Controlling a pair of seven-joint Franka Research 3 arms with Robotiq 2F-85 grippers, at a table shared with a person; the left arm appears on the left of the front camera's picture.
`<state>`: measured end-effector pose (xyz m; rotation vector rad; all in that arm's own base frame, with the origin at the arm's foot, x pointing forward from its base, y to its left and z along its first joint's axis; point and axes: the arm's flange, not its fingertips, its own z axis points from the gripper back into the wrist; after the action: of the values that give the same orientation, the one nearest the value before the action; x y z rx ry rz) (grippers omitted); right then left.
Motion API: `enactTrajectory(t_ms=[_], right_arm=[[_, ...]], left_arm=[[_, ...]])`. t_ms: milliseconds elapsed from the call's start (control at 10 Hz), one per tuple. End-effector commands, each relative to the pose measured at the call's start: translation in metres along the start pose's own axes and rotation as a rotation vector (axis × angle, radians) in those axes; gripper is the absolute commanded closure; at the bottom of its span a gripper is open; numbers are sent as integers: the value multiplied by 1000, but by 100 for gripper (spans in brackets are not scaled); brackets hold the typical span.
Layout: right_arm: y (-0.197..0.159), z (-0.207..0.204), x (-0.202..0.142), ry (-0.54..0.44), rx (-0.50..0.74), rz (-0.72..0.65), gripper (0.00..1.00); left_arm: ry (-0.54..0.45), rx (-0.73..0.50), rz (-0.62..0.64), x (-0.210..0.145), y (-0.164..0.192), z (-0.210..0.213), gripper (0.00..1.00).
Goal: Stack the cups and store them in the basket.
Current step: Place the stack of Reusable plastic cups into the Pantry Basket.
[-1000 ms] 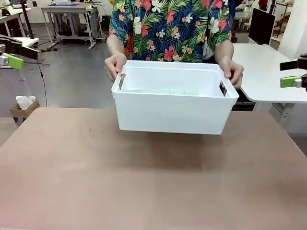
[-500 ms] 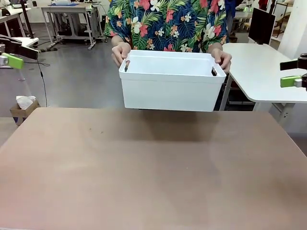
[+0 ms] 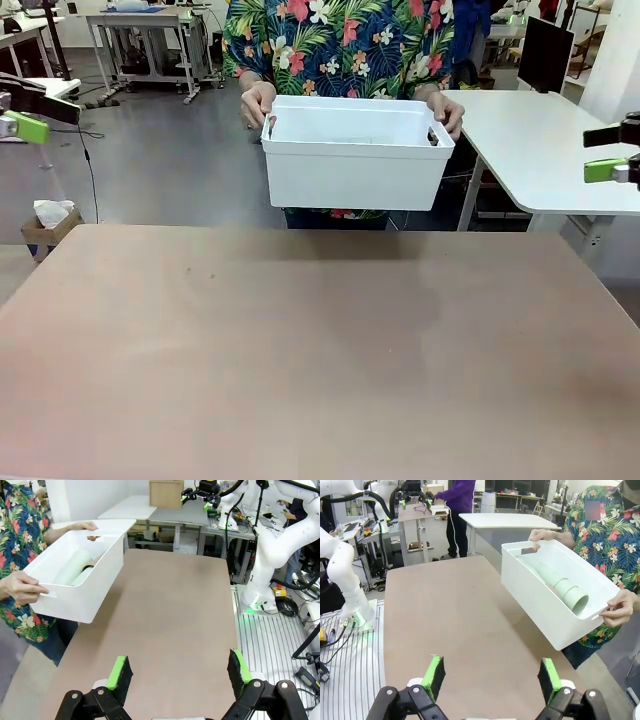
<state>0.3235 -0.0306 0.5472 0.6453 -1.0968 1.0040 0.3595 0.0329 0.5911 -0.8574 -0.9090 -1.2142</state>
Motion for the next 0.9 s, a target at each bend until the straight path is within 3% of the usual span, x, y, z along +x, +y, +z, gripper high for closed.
enactTrajectory(t_ms=[0, 800], right_arm=[[-2, -2, 1, -30, -4, 18, 0], [-2, -2, 1, -30, -4, 18, 0]], left_arm=[[-25, -3, 5, 5, 1, 0, 0], [-25, -3, 5, 5, 1, 0, 0]])
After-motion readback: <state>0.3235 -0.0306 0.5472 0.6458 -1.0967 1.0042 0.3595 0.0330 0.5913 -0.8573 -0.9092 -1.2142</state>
